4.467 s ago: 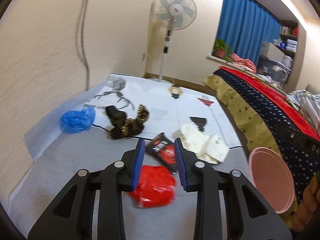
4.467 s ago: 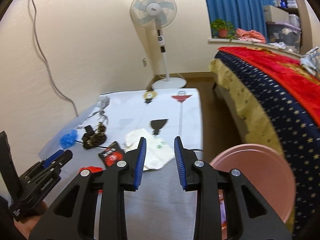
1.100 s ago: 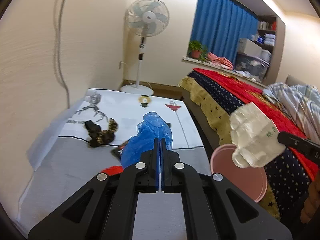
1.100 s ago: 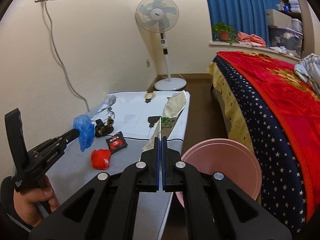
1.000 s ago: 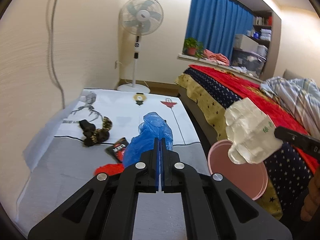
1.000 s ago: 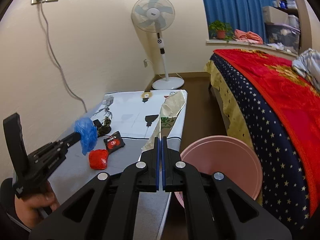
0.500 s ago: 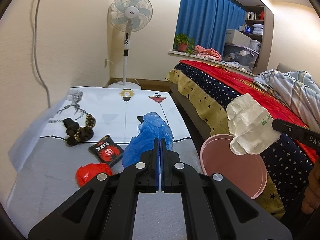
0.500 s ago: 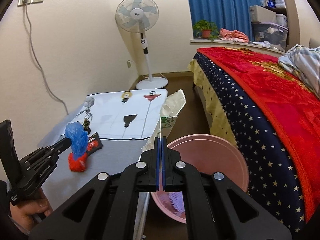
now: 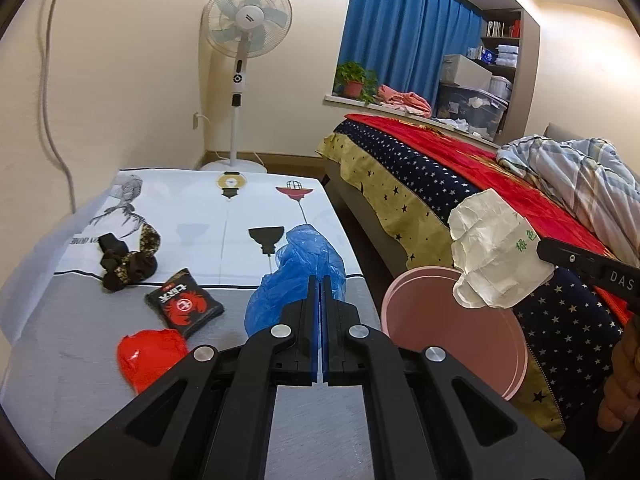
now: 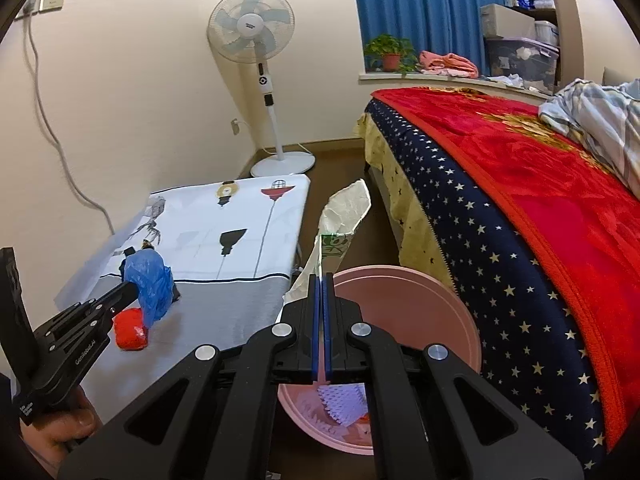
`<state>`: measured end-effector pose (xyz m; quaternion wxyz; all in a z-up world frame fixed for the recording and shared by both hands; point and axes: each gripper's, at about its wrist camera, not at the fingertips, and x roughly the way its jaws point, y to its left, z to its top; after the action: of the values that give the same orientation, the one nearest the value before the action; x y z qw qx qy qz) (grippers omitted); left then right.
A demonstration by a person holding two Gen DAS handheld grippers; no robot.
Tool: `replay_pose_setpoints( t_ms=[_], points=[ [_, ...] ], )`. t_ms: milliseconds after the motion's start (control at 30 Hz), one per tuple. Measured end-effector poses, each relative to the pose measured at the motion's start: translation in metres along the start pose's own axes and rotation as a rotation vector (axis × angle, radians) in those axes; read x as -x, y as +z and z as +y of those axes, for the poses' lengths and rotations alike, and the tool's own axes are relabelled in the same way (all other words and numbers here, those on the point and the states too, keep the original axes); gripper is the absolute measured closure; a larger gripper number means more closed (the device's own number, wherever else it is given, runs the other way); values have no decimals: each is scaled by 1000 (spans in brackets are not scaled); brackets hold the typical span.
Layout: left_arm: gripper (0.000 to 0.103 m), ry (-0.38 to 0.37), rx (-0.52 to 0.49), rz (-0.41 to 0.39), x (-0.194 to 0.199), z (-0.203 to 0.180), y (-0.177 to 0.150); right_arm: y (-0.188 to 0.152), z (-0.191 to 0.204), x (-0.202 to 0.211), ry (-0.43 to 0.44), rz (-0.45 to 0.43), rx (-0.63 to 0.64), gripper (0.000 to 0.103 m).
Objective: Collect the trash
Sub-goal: 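Carry the napkin and blue bag over the pink bin and open both tools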
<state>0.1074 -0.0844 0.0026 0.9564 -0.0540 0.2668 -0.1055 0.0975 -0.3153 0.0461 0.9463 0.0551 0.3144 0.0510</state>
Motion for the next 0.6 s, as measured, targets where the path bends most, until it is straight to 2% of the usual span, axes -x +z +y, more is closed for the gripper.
replay_pose_setpoints(
  t_ms=[600],
  points=[
    [103,-83,-16,28,-29,-33,-3,-1,-23,-9,-92,21,-30,101]
  ],
)
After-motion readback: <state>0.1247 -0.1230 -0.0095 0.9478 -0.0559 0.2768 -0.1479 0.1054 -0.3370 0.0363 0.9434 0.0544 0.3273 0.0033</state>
